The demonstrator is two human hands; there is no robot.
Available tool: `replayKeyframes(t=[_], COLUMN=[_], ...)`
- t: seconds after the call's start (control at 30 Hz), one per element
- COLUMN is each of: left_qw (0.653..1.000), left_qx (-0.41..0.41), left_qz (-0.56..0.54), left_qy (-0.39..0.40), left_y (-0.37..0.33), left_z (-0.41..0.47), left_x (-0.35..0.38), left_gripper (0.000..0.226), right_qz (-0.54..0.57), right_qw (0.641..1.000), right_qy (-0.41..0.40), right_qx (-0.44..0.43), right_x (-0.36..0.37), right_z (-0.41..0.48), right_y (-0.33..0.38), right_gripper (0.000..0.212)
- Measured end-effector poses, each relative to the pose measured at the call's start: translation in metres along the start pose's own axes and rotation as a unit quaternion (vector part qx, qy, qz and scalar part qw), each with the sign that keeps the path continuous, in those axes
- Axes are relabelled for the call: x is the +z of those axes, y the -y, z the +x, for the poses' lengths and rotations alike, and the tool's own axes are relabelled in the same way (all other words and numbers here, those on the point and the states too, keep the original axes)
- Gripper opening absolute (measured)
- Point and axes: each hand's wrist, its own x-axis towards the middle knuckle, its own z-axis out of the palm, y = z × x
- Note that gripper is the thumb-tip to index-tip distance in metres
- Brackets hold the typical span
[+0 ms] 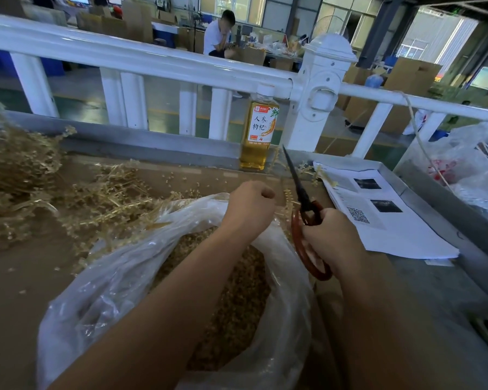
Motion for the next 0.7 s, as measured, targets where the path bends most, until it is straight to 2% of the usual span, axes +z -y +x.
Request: replayKeyframes(t=[0.07, 0.17, 0.33, 0.5, 0.7], left_qw=[1.0, 0.999, 0.999, 0.998, 0.997], left_qx=[-0.015, -0.026, -0.02, -0.017, -0.023], left_qz=[-0.003, -0.01, -0.039, -0.066, -0.067], left_qy=[-0.025, -0.031, -0.019, -0.017, -0.009], left_y=[0.003, 0.006, 0.005, 0.004, 0.008], left_z=[0.002, 0.001, -0.004, -0.011, -0.023], left_x=[-0.003, -0.007, -0.013, -0.02, -0.024], left_gripper=[0.019, 0.011, 0.023, 0.018, 0.009], right_qz=[-0.002, -0.038, -0.057, -0.058, -0.026], right_qw=[1.0, 0.998, 0.995, 0.993, 0.995], right_qy=[0.02, 0.053, 0.075, 0.08, 0.059], right_qx=[0.005, 0.012, 0.029, 0.058, 0.082], right_x=[0.001, 0.003, 0.001, -0.001, 0.004], right_z=[0.0, 0.0, 0.0, -0.003, -0.009], right_y=[-0.002, -0.004, -0.006, -0.012, -0.02], right_gripper=[0.038, 0.018, 0.022, 0.021, 0.04])
